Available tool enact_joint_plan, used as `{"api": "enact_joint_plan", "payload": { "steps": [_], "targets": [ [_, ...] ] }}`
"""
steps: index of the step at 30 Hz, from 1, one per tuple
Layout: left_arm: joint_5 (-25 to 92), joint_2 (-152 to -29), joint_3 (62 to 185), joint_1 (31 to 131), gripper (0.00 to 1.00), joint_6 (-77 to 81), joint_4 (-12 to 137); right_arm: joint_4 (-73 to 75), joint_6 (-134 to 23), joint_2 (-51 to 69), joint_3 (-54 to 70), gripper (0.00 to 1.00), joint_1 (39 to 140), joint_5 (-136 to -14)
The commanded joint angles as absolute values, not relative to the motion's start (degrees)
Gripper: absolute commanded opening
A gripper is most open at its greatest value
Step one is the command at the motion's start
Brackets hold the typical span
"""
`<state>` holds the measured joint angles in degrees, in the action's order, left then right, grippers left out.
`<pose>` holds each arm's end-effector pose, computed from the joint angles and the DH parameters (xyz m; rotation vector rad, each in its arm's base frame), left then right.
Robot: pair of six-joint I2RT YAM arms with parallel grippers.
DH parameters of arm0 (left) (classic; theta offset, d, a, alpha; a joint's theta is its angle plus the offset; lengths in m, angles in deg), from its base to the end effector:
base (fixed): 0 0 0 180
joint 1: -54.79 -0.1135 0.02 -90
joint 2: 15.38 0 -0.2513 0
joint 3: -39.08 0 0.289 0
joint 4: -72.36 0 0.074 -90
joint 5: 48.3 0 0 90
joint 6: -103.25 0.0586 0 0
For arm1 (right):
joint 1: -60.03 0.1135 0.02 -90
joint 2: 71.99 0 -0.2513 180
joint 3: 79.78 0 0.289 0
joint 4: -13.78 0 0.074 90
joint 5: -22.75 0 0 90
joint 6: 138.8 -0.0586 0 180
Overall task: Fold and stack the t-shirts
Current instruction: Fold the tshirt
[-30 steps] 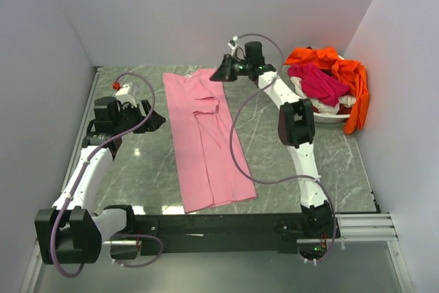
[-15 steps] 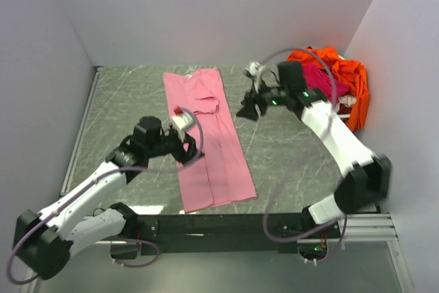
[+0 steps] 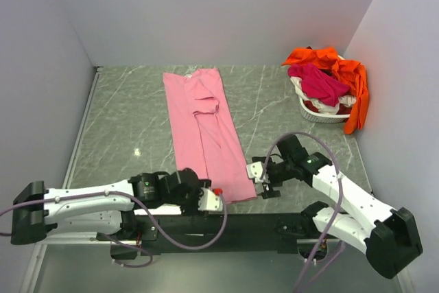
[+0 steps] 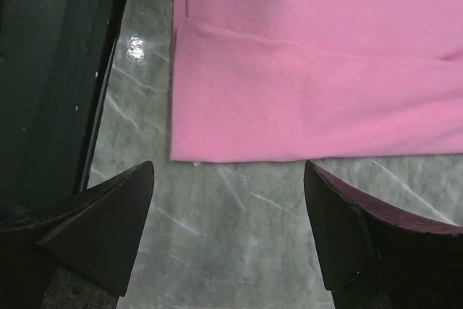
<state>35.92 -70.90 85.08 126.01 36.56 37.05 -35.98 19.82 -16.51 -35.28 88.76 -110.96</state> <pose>0.0770 -0.2448 0.1796 1.8044 1.5982 -0.5182 0.1718 0.1404 0.1640 -1.9140 1.3576 0.6721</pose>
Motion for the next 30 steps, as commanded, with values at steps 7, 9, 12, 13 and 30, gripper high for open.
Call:
{"api": "enact_joint_plan", "payload": {
  "steps": [7,9,12,13,30],
  "targets": [
    [40.6,-80.8,81.5,129.8,0.58,38.1,41.1,-30.6,24.6,-16.4,-35.1,0.85,92.7,-108.1],
    [41.2,-82.4,81.1,129.8,0.58,38.6,41.5,-30.0,24.3,-16.2,-35.5,0.84,94.8,-107.1],
    [41.5,-82.7,80.6,129.8,0.58,38.5,41.7,-28.4,24.3,-16.3,-36.5,0.84,97.4,-106.1],
    [41.5,-82.8,80.5,129.8,0.58,38.5,41.9,-28.0,24.3,-16.1,-36.9,0.84,98.0,-105.1],
    [44.0,-86.7,80.1,128.5,0.16,39.2,43.8,-24.4,24.3,-11.2,-39.1,0.78,105.4,-99.3]
  ]
}}
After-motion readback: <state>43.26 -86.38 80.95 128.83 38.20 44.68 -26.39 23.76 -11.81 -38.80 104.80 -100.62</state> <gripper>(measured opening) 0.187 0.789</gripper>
